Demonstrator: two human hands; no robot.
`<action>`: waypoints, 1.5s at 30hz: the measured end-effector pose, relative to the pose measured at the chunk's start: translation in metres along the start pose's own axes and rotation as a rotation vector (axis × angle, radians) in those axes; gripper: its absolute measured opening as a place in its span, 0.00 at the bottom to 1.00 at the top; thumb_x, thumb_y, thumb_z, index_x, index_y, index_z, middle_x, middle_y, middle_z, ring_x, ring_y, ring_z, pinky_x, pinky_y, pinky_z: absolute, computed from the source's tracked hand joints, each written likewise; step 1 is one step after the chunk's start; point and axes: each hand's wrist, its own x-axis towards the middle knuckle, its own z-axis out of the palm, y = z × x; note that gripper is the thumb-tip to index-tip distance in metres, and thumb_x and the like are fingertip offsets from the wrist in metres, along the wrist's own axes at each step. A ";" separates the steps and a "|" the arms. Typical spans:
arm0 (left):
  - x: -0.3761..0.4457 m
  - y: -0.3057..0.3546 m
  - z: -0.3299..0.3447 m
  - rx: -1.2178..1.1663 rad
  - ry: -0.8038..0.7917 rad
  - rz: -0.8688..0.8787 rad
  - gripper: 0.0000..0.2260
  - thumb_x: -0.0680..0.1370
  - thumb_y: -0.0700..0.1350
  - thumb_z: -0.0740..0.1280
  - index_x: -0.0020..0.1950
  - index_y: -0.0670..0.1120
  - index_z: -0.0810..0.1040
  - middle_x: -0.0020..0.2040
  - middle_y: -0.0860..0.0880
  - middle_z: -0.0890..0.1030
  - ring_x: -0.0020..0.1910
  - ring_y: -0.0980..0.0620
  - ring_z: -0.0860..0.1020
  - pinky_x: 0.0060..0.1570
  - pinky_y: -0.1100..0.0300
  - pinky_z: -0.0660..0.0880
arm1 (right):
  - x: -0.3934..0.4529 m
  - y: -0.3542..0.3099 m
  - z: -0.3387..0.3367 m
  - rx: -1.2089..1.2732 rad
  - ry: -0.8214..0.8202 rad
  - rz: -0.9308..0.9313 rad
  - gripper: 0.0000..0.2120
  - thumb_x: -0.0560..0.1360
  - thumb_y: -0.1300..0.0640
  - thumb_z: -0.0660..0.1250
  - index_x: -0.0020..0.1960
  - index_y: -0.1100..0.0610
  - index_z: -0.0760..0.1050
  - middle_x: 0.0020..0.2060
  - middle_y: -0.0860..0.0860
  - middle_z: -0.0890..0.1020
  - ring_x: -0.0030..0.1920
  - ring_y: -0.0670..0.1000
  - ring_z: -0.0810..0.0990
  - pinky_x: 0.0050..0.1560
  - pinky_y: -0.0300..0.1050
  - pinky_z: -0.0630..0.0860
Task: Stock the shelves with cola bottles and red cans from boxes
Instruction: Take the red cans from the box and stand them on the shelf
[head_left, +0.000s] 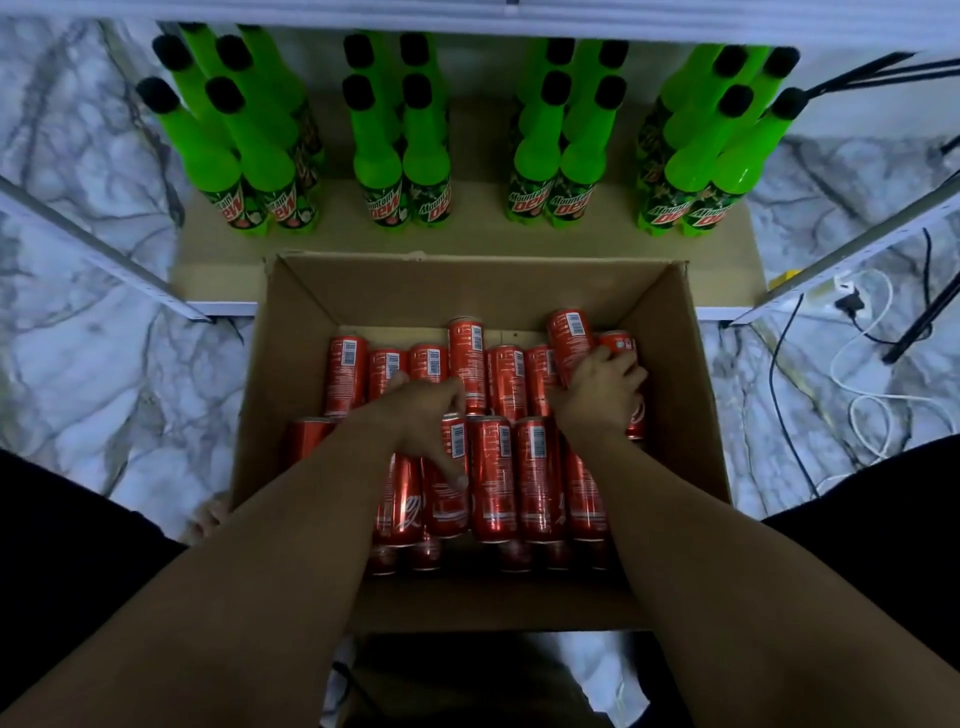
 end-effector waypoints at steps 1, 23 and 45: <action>-0.002 0.000 -0.005 -0.060 -0.010 0.029 0.38 0.52 0.66 0.83 0.56 0.62 0.71 0.68 0.54 0.77 0.69 0.47 0.70 0.68 0.43 0.71 | 0.000 0.000 -0.002 0.011 0.002 -0.005 0.32 0.74 0.47 0.74 0.68 0.62 0.65 0.68 0.64 0.66 0.67 0.66 0.69 0.62 0.64 0.74; -0.037 0.002 -0.022 -1.452 0.273 0.010 0.30 0.60 0.45 0.84 0.61 0.48 0.82 0.63 0.41 0.81 0.56 0.39 0.85 0.47 0.47 0.84 | 0.000 0.024 -0.036 1.411 0.105 0.235 0.30 0.61 0.60 0.85 0.59 0.54 0.77 0.52 0.51 0.85 0.53 0.51 0.85 0.58 0.52 0.82; -0.374 0.297 -0.271 -1.355 0.360 0.443 0.38 0.65 0.32 0.82 0.70 0.55 0.76 0.65 0.49 0.83 0.64 0.43 0.81 0.64 0.38 0.77 | -0.156 -0.002 -0.547 1.621 -0.080 -0.310 0.23 0.77 0.49 0.71 0.67 0.59 0.74 0.58 0.59 0.82 0.58 0.57 0.82 0.55 0.47 0.80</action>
